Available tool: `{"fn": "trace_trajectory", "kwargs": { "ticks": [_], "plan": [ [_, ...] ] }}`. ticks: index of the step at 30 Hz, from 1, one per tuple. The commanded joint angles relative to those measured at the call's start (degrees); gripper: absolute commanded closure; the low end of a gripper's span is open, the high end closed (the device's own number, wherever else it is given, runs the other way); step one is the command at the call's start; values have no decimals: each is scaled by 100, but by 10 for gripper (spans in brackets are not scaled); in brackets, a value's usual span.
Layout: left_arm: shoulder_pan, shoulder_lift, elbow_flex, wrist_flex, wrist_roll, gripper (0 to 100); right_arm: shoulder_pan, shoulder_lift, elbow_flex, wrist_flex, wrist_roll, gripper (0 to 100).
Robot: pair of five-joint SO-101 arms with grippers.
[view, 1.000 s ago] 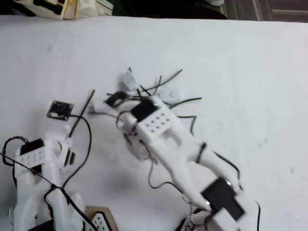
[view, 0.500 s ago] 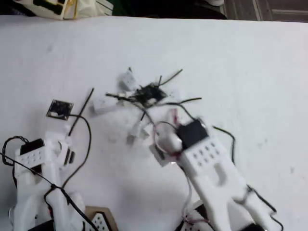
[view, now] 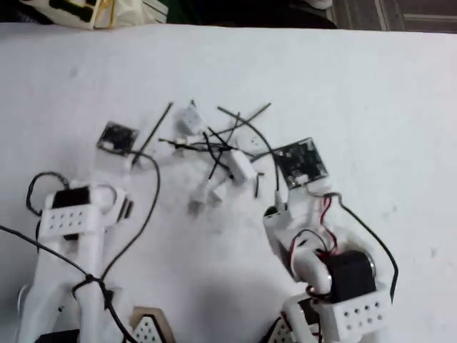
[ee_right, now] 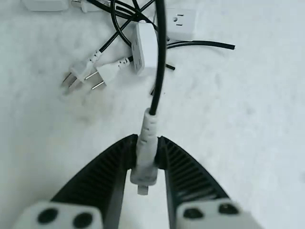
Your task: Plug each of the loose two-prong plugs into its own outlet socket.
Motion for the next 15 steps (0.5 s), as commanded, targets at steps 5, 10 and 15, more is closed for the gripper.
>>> {"fn": "trace_trajectory", "kwargs": {
  "ticks": [5,10,15],
  "plan": [
    [1077,-127,-1204,668,53,978,382,-180,202,-136,149,981],
    [1745,-119,-1152,730,53,978,523,-198,211,-127,149,981],
    [1851,48,-923,712,53,978,523,-198,229,-110,149,981]
  ]
}}
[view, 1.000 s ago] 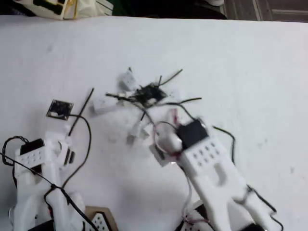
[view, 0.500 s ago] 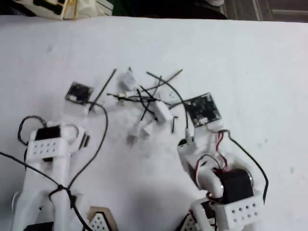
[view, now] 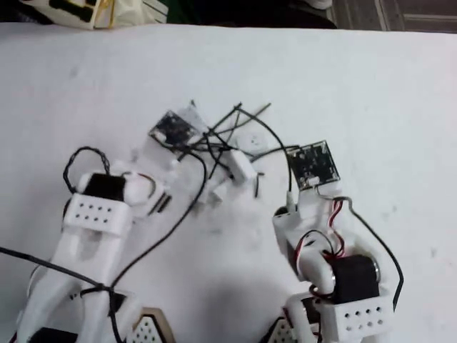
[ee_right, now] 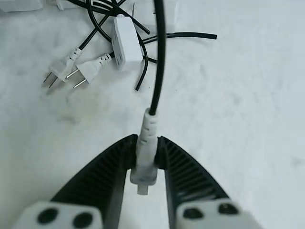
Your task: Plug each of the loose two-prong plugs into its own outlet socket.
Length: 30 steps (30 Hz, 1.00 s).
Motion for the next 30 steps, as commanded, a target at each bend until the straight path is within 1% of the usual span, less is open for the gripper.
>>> {"fn": "trace_trajectory", "kwargs": {
  "ticks": [1,3,8,12,14,16,18,21,23,27,30],
  "plan": [
    [92,198,-35,9,44,978,75,-48,-18,-110,62,981],
    [92,629,-53,-70,44,978,48,-48,-18,-101,44,981],
    [92,1982,-185,-598,26,978,40,-48,-9,-101,35,981],
    [101,2747,-457,-598,9,978,40,-48,-9,-101,35,981],
    [101,2853,-589,-396,-9,976,40,-48,-9,-101,44,981],
    [101,2791,-765,18,-132,950,40,-48,-9,-101,53,981],
    [101,2651,-941,422,-149,879,40,-48,-9,-101,53,981],
    [57,2220,-1055,703,-123,783,40,-48,-9,-101,53,981],
    [57,1789,-1064,862,-53,763,40,-48,-9,-101,53,981],
    [92,848,-1073,1222,-62,756,31,-48,-9,-101,53,981],
    [57,444,-1011,1310,-35,716,31,-48,-9,-119,53,981]
  ]
}}
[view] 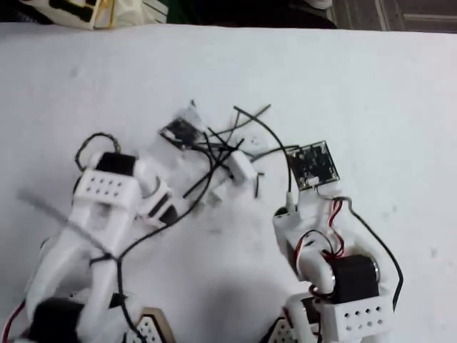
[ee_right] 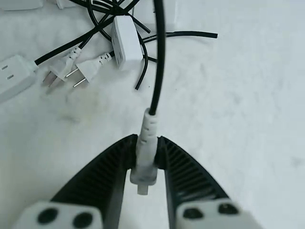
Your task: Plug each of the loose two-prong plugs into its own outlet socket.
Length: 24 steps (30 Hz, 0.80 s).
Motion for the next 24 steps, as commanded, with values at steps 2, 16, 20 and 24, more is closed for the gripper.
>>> {"fn": "trace_trajectory", "kwargs": {
  "ticks": [2,16,20,24],
  "plan": [
    [-57,-532,-176,158,53,714,13,-48,-44,-127,35,981],
    [-198,-1587,-431,-273,1152,793,-2519,-4,-703,207,-1099,981],
    [92,-1947,-404,-264,1310,793,-2941,-13,-703,-57,-1125,981],
    [567,-2009,-431,-53,1319,793,-3108,-4,-703,-321,-1125,981]
  ]
}}
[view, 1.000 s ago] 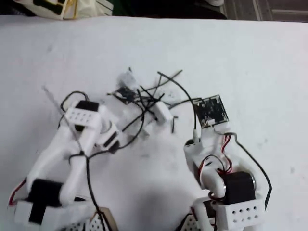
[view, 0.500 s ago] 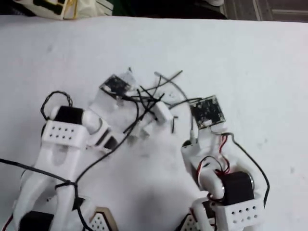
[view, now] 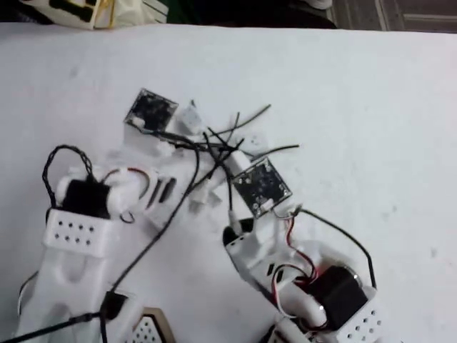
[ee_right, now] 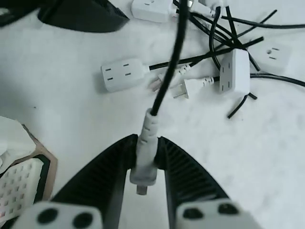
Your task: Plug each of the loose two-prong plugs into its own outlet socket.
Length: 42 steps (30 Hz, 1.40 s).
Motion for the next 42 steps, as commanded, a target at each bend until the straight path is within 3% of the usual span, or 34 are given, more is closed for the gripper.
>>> {"fn": "trace_trajectory", "kwargs": {
  "ticks": [1,16,19,26,34,42],
  "plan": [
    [426,-171,-220,114,132,793,-180,-4,-264,-259,-53,981],
    [1446,-180,-176,563,360,793,-479,-4,809,-1024,-9,981],
    [1314,-180,-176,554,360,793,-479,-4,844,-1121,0,981],
    [-251,-752,-448,563,316,793,-453,-4,844,-1103,0,981],
    [-277,-2273,70,800,325,793,-470,-48,844,-1103,-35,981],
    [92,-3073,1064,273,624,793,-840,-48,818,-1358,-44,981]
  ]
}}
